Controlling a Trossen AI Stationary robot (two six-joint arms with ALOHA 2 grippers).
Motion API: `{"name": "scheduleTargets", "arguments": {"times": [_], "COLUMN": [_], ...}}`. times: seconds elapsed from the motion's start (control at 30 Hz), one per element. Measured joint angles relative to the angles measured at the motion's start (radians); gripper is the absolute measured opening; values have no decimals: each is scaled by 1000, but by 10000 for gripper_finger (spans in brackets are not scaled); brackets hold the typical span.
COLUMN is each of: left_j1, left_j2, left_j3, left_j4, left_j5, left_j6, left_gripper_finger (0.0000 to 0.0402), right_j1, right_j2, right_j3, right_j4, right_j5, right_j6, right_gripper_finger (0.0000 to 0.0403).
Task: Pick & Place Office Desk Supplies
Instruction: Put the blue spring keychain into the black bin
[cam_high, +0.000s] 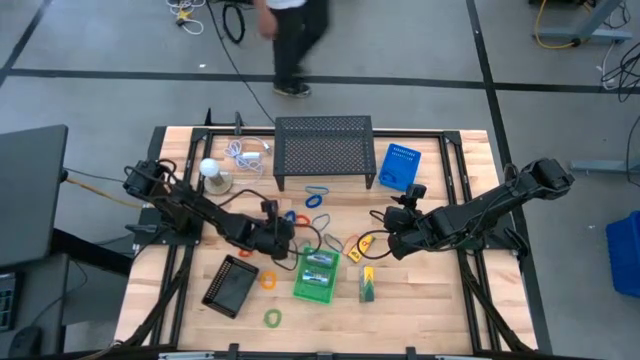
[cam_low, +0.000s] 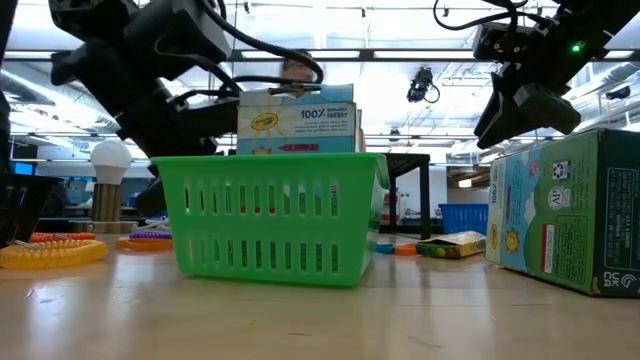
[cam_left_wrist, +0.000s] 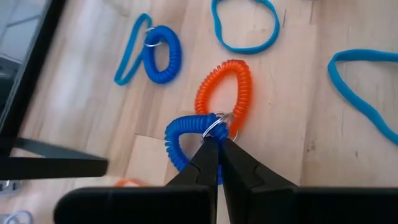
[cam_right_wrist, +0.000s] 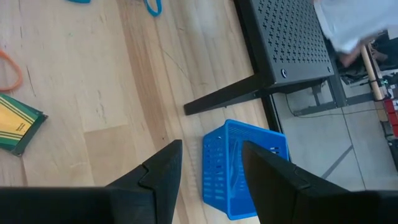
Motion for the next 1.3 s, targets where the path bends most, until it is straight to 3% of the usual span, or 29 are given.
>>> {"name": "scheduleTargets", "arguments": {"times": [0.2,0.33,0.47,0.77,1.0,1.3], "left_j1": [-56,-116,-173,-322,-456,-686], "left_j2": [-30,-103,-191,-338,-428,-520], "left_j3": [0,0,0,0,0,1], "left_j4": [-14,-52,-61,-66,-117,-270], "left_j5": [-83,-192,-233,-321,-304,-205], "left_j6": [-65,-94,-105,-10,-76,-379], "left_gripper_finger": [6,5,5,5,5,5], "right_j1": [0,0,1,83,163,205], "right_j2": [0,0,0,-23,-64,-64], "right_j3": [0,0,0,0,0,0], "right_j4": [1,9,53,347,593,756], "right_j5": [-6,-9,-20,-55,-117,-210], "right_j6": [0,0,-2,-197,-336,-376], "right_gripper_finger": [176,176,176,176,176,176]}}
